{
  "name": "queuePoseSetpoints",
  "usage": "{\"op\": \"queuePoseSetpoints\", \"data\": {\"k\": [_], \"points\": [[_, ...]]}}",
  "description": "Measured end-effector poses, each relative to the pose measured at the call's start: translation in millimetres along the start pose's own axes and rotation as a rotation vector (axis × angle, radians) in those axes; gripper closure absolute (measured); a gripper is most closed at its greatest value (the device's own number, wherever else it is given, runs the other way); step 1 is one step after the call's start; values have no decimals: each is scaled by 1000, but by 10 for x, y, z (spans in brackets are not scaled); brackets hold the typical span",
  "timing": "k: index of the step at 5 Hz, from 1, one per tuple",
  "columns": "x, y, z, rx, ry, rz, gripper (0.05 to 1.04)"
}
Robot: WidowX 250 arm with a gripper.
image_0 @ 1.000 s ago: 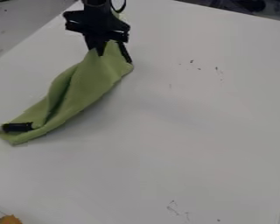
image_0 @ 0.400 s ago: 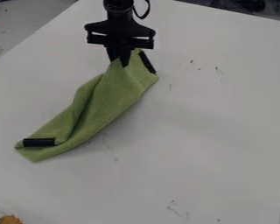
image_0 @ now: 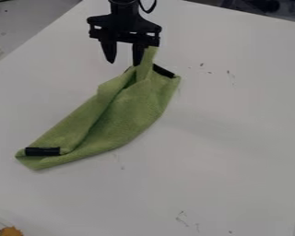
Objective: Fold the cloth left to right
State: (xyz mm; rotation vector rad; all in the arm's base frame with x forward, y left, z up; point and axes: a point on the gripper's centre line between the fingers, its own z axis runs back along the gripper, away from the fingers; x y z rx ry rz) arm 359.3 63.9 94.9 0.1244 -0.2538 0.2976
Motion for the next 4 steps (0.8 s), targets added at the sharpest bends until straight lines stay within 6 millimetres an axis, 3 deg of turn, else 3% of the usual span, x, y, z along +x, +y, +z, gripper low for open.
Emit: {"op": "queuePoseSetpoints", "data": {"k": [1, 4], "points": [[26, 24, 25, 3, -1, -8, 75], [47, 28, 58, 5, 2, -25, 83]]}}
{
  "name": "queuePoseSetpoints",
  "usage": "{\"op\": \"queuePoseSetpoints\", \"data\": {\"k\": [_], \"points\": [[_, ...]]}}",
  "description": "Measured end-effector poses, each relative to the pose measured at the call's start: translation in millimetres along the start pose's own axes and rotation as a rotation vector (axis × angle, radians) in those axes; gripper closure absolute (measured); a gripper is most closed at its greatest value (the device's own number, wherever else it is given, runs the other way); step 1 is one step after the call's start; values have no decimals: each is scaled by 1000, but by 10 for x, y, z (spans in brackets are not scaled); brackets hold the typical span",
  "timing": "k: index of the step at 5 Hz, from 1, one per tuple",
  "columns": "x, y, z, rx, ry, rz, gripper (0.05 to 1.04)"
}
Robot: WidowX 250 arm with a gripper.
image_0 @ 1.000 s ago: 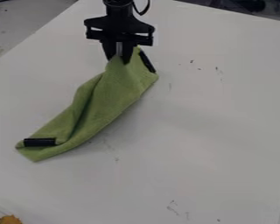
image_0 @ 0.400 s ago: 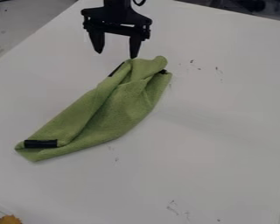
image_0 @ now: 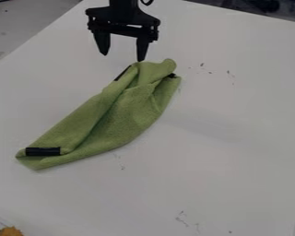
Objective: Fold the cloth left to right
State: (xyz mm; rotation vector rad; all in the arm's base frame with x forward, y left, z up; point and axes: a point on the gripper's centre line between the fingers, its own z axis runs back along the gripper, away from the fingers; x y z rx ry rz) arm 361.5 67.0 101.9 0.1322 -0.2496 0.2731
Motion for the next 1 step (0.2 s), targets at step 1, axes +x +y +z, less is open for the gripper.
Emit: {"op": "queuePoseSetpoints", "data": {"k": [1], "points": [[0, 0, 0, 0, 0, 0, 83]]}}
